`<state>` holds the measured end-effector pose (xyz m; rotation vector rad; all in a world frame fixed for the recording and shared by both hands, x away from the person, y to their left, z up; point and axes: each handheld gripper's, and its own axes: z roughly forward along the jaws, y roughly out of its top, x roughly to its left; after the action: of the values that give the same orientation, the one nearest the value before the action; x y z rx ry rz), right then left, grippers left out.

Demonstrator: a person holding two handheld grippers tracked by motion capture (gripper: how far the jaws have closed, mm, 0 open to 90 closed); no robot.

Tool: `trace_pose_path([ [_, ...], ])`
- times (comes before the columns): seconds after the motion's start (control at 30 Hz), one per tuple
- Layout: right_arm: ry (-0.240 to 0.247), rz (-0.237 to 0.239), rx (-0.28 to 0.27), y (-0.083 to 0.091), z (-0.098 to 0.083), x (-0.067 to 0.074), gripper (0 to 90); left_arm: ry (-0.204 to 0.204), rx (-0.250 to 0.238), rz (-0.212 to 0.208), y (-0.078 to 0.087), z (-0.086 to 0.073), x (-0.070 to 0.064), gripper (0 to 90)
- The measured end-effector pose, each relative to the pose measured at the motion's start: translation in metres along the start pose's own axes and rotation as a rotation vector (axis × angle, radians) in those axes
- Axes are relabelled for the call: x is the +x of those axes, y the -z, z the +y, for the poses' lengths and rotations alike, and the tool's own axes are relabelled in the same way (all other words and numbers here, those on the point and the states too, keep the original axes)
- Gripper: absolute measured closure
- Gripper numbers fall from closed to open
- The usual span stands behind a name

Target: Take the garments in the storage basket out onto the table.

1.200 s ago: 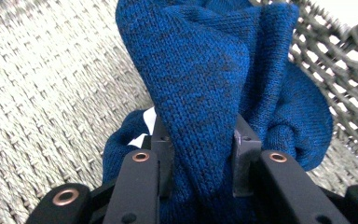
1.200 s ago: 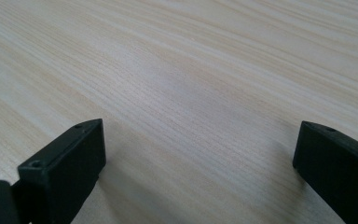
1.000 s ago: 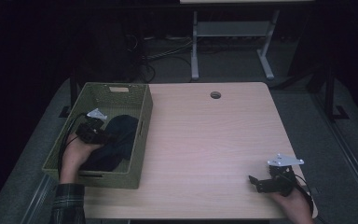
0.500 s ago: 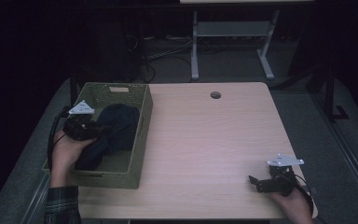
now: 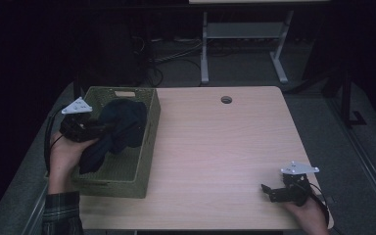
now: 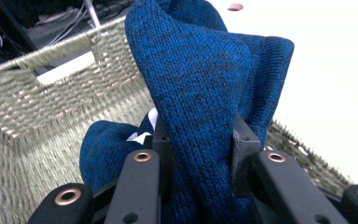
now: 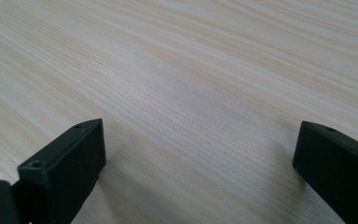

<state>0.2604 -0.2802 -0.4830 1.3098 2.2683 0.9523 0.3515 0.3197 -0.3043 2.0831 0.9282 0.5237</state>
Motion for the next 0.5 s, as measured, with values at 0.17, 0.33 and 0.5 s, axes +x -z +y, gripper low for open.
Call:
trace_pose_path([
  [0.17, -0.001, 0.000, 0.000, 0.000, 0.000, 0.000, 2.0, 0.001, -0.029, 0.000, 0.010, 0.009, 0.001, 69.9],
  [0.33, -0.001, 0.000, 0.000, 0.000, 0.000, 0.000, 2.0, -0.007, -0.046, -0.005, 0.016, 0.018, 0.000, 69.9],
  [0.5, -0.003, 0.002, 0.001, 0.000, 0.000, 0.000, 2.1, -0.005, -0.076, -0.013, 0.021, 0.024, -0.001, 69.9],
])
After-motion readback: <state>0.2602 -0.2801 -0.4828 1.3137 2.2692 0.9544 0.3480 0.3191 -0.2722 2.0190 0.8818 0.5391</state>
